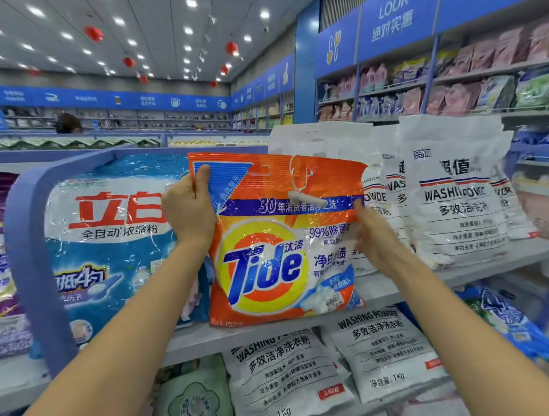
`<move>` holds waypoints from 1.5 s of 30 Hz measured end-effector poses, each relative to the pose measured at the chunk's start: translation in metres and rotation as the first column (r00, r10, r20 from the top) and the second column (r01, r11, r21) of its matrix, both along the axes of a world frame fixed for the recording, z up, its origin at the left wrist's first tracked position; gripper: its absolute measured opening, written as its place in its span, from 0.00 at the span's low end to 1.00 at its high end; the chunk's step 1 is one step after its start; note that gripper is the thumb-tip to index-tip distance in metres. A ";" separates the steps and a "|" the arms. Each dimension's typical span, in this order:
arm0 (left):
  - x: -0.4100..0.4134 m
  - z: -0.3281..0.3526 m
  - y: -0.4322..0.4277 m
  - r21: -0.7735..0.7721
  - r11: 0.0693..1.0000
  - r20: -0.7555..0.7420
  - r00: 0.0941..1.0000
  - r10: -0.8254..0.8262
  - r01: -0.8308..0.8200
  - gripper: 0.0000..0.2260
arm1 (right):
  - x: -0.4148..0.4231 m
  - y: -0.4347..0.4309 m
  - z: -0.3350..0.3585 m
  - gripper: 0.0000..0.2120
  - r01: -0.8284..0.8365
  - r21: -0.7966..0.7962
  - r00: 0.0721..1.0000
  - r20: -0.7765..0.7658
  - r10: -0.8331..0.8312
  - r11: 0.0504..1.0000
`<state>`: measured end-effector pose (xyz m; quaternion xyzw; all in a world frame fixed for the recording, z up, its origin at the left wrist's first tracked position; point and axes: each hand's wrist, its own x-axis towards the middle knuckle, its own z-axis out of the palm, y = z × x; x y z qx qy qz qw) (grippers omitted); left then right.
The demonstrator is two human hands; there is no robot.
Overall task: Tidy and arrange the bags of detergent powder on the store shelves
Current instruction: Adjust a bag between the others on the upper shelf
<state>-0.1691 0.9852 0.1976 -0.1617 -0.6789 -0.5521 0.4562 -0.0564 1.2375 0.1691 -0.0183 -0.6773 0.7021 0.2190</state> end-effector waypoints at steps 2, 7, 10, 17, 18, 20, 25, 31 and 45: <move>0.002 0.003 0.002 0.060 0.994 0.025 0.995 -0.096 0.094 0.25 | -0.003 -0.013 -0.017 0.26 0.045 -0.018 0.998 0.055 -0.044 0.999; 0.005 0.008 -0.004 0.166 0.962 0.077 0.970 -0.231 0.216 0.24 | -0.003 -0.029 -0.014 0.21 0.348 0.011 0.929 -0.142 -0.343 0.937; 0.003 0.010 -0.015 0.333 0.873 0.135 0.899 -0.418 0.356 0.21 | 0.016 -0.036 0.011 0.20 0.365 0.055 0.902 -0.269 -0.339 0.929; 0.056 0.032 -0.026 0.614 0.544 0.160 0.584 -0.796 0.573 0.19 | 0.051 -0.053 0.066 0.14 0.375 -0.012 0.858 -0.375 -0.352 0.927; 0.067 0.025 -0.031 0.637 0.421 0.105 0.469 -0.877 0.645 0.23 | 0.058 -0.057 0.070 0.14 0.365 -0.016 0.858 -0.381 -0.343 0.931; 0.096 -0.004 -0.036 0.653 0.382 0.166 0.369 -0.915 0.654 0.31 | 0.070 -0.063 0.076 0.17 0.367 0.003 0.859 -0.386 -0.337 0.930; 0.156 -0.075 -0.041 0.483 0.474 0.355 0.330 -0.875 0.737 0.28 | 0.085 -0.073 0.076 0.15 0.376 -0.068 0.846 -0.381 -0.372 0.924; 0.185 -0.054 -0.084 0.315 0.585 0.360 0.476 -0.802 0.748 0.48 | 0.082 -0.103 0.073 0.13 0.285 -0.117 0.878 -0.367 -0.308 0.951; 0.204 -0.067 -0.259 0.483 0.793 0.348 0.749 -0.563 0.372 0.51 | 0.036 -0.270 0.068 0.18 -0.269 -0.110 0.937 -0.262 0.233 0.957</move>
